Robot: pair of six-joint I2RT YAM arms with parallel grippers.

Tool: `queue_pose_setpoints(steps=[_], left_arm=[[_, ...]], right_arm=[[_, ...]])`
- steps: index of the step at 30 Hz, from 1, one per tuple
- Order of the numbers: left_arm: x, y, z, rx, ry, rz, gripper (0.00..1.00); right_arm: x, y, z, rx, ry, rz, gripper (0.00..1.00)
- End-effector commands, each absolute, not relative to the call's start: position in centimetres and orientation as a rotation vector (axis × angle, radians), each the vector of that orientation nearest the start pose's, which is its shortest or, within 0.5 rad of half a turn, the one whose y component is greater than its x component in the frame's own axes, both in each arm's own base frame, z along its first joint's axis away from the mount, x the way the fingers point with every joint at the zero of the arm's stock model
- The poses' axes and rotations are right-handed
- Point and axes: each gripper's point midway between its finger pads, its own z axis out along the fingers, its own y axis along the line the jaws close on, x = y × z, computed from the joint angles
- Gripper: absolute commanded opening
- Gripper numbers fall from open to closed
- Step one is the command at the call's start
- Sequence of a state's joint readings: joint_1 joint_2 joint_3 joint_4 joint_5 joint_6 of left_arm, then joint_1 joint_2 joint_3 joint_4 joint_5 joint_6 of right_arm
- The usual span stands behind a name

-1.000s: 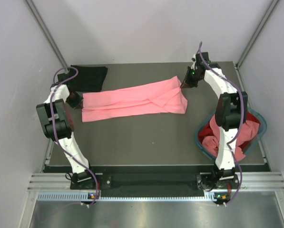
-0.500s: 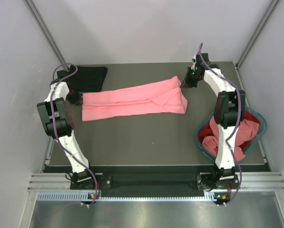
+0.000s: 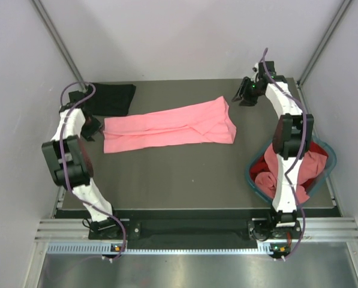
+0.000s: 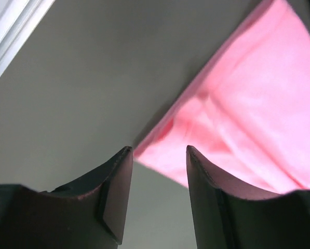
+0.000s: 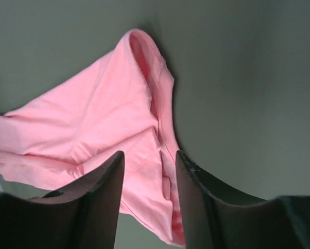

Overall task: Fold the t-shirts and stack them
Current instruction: Fold the tshirt

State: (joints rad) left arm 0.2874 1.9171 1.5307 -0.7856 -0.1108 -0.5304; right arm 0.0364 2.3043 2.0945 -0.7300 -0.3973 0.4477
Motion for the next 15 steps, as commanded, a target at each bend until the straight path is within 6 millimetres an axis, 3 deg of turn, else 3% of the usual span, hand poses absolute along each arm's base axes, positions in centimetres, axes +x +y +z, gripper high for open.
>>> queue_pose_setpoints(steps=[1,2,4,6,9,10,15], left_arm=[[38.0,10.2,12.5,-1.115,2.362,0.062,0.51],[37.8,9.5,12.5,-1.114,2.346,0.036,0.51],[36.3,7.7,12.1,-1.081,2.366,-0.019,0.51],[36.1,6.3,12.1,-1.046,2.373,-0.095,0.5],[35.1,4.8,11.5,-1.011,2.409,-0.132,0.47],[34.9,3.3,11.4,-0.982,2.438,-0.202,0.46],[35.1,-0.3,11.9,-0.853,2.459,-0.337,0.42]], right_arm=[[51.7,13.4,15.6,0.142,2.527,0.632,0.47],[50.8,14.1,16.7,0.111,2.517,0.629,0.47],[48.9,16.2,15.8,0.045,2.553,0.61,0.49],[47.7,17.3,16.0,0.002,2.56,0.586,0.49],[45.6,19.0,14.1,-0.028,2.61,0.578,0.49],[44.5,20.0,13.0,-0.039,2.643,0.585,0.46],[43.3,23.4,10.7,-0.088,2.643,0.65,0.43]])
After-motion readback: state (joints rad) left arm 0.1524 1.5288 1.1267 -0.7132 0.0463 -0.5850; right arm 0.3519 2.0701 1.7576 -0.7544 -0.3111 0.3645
